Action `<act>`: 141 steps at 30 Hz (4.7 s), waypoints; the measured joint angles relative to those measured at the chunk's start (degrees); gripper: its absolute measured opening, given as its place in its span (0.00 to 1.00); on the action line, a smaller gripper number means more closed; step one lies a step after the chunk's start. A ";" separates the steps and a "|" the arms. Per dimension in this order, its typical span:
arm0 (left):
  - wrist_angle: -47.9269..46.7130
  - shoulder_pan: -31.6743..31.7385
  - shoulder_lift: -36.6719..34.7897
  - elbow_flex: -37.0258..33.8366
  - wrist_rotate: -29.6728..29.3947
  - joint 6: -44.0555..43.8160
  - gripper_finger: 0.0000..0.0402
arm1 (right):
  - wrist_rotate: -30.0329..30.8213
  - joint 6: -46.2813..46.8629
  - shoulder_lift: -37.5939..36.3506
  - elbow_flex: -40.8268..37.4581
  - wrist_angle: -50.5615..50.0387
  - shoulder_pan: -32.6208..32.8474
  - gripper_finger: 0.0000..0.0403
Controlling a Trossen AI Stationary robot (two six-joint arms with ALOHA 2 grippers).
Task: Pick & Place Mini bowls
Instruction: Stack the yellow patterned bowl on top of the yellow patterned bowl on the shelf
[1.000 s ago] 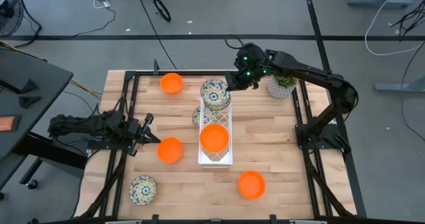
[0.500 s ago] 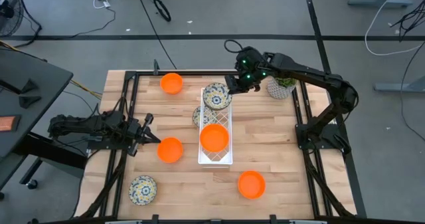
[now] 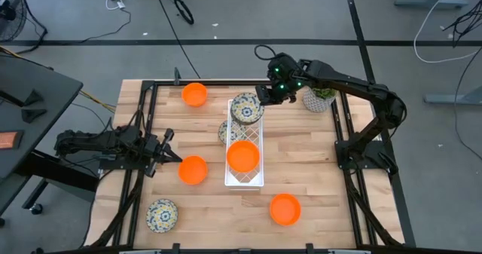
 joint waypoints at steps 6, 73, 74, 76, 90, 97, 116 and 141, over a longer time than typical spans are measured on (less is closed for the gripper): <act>0.01 0.00 0.02 0.00 0.00 -0.01 0.03 | 0.08 -0.40 0.00 0.00 -0.29 0.00 0.00; 0.01 0.00 0.01 -0.02 0.00 0.00 0.03 | 0.92 0.05 1.22 0.00 1.21 1.03 0.12; 0.01 0.00 0.01 -0.02 0.00 0.00 0.03 | 0.91 0.04 1.22 0.00 1.20 1.03 0.13; 0.00 -0.02 0.02 -0.02 0.00 0.00 0.03 | 0.91 0.06 1.22 0.00 1.19 1.03 0.15; 0.01 -0.01 0.02 -0.02 0.00 0.00 0.03 | 1.51 -0.85 -0.13 0.02 1.02 0.89 0.35; 0.01 -0.02 0.02 -0.02 0.00 0.00 0.03 | 1.58 -4.86 -1.52 0.02 1.00 0.63 0.38; 0.00 0.00 0.00 -0.02 0.00 0.00 0.03 | -2.90 -43.05 -4.26 -0.66 10.24 0.66 0.05; 0.01 0.00 0.00 -0.02 0.00 0.00 0.03 | -4.14 -69.47 -4.83 -9.35 17.20 0.37 0.00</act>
